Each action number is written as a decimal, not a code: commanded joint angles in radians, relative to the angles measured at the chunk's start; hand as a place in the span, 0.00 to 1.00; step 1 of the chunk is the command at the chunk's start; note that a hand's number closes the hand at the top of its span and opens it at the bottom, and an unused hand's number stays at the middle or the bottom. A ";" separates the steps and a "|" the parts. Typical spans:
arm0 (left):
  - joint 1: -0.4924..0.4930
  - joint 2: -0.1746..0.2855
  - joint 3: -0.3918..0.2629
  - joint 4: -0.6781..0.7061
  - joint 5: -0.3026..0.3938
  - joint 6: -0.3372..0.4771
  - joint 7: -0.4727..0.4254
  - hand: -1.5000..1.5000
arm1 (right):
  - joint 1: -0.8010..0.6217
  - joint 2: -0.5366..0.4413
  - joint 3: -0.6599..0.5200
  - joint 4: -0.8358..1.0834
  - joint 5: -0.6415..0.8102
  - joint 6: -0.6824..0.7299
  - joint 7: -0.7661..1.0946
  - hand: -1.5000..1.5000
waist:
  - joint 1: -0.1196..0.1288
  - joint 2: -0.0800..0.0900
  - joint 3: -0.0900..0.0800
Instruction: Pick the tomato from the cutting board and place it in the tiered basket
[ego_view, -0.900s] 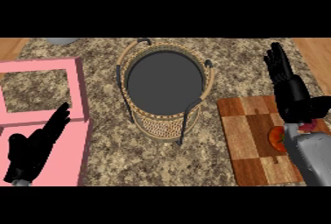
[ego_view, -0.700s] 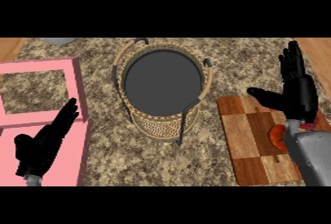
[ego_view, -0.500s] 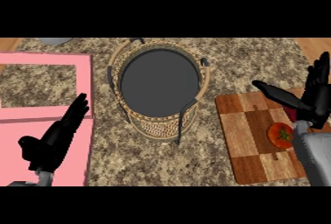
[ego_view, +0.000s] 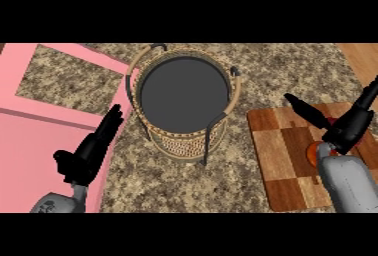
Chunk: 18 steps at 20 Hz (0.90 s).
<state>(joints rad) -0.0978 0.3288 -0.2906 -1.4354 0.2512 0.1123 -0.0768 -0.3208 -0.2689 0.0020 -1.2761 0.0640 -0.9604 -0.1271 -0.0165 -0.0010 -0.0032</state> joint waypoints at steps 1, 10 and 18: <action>-0.028 0.012 0.031 0.033 0.006 -0.013 -0.006 0.50 | 0.055 -0.113 0.093 -0.011 0.167 -0.048 0.230 0.00 | -0.018 -0.010 -0.006; 0.003 0.002 0.002 0.031 -0.010 -0.017 -0.026 0.50 | 0.176 -0.273 0.243 0.186 0.346 0.243 0.601 0.00 | -0.003 -0.001 -0.025; 0.005 -0.014 -0.011 0.048 -0.017 -0.017 -0.019 0.50 | 0.053 -0.355 0.369 -0.001 0.433 0.569 1.090 0.00 | 0.002 -0.018 -0.014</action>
<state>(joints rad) -0.1054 0.3194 -0.2902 -1.3971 0.2412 0.0990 -0.0941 -0.2273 -0.5862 0.3115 -1.2017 0.4464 -0.5262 0.7489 -0.0126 -0.0149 -0.0234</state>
